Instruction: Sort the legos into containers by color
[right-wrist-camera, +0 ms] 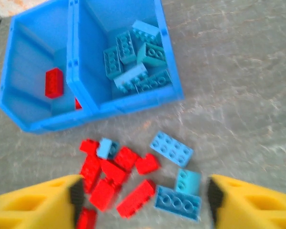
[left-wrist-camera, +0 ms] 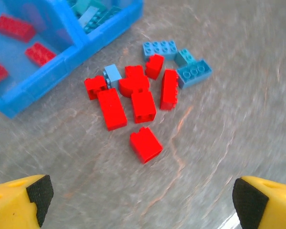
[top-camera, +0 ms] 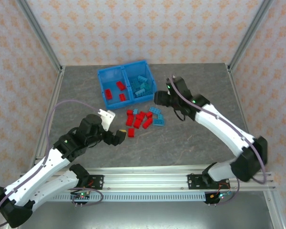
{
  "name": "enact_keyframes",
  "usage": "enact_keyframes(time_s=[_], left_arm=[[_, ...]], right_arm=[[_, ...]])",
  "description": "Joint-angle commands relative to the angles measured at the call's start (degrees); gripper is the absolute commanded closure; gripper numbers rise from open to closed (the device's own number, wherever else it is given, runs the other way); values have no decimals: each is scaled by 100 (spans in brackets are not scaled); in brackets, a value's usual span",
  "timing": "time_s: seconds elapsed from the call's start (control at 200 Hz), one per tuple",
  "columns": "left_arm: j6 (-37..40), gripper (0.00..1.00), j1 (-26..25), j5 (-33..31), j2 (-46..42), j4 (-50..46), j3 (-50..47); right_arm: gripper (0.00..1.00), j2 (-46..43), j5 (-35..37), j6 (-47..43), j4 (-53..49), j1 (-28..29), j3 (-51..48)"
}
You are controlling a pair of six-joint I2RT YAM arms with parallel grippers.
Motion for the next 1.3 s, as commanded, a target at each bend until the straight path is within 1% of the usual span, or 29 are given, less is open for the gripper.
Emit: enact_keyframes(time_s=[0.0,0.06,0.14,0.215,0.265,0.39,0.521,0.621,0.751,0.821,0.921,0.981,1.006,1.056,1.076,1.176,1.296], left_arm=[[-2493,0,-13,-325,541,435,19],[-2954,1,-78,-473,920,303,133],[-3301,3,-212,-743,1479,135,291],[-3360,4,-291,-568,2087,147,478],[-3297,4,-361,-472,2517,120,674],[-3242,5,-496,-824,3569,-264,1238],[-3226,9,-526,-606,4459,-152,1575],[-3332,10,-634,-667,4988,-205,1812],[-3522,17,-704,-853,5391,-338,1929],[-3582,24,-740,-985,5493,-347,1920],[-3623,45,-769,-1070,5629,-381,1919],[-3623,49,-802,-1115,5660,-385,1921],[-3608,56,-814,-1123,5672,-380,1928],[-3597,75,-856,-1148,5653,-382,1932],[-3588,79,-870,-1150,5640,-371,1937],[-3588,79,-929,-1209,5586,-417,2006],[-3587,79,-980,-1404,5452,-749,2256]], right_arm=[[17,-623,21,689,-177,15,-743],[11,-1027,-197,879,-314,20,-1047],[8,-1421,-619,1212,-238,19,-1466],[7,-1619,-1124,1582,0,28,-1837],[6,-1690,-1295,1777,104,60,-2040],[3,-1908,-1165,2002,193,220,-2387],[3,-2092,-1053,1983,86,253,-2523],[2,-2127,-973,1809,-252,255,-2388],[2,-2196,-852,1625,-662,262,-2168],[2,-2262,-797,1575,-799,264,-2122],[2,-2358,-788,1569,-902,262,-2101],[2,-2407,-799,1577,-952,266,-2097],[2,-2433,-805,1572,-970,264,-2111],[2,-2472,-791,1567,-1005,258,-2122],[2,-2494,-774,1572,-1009,262,-2128],[2,-2591,-759,1553,-1064,262,-2131],[1,-2745,-847,1488,-1180,262,-2148]])
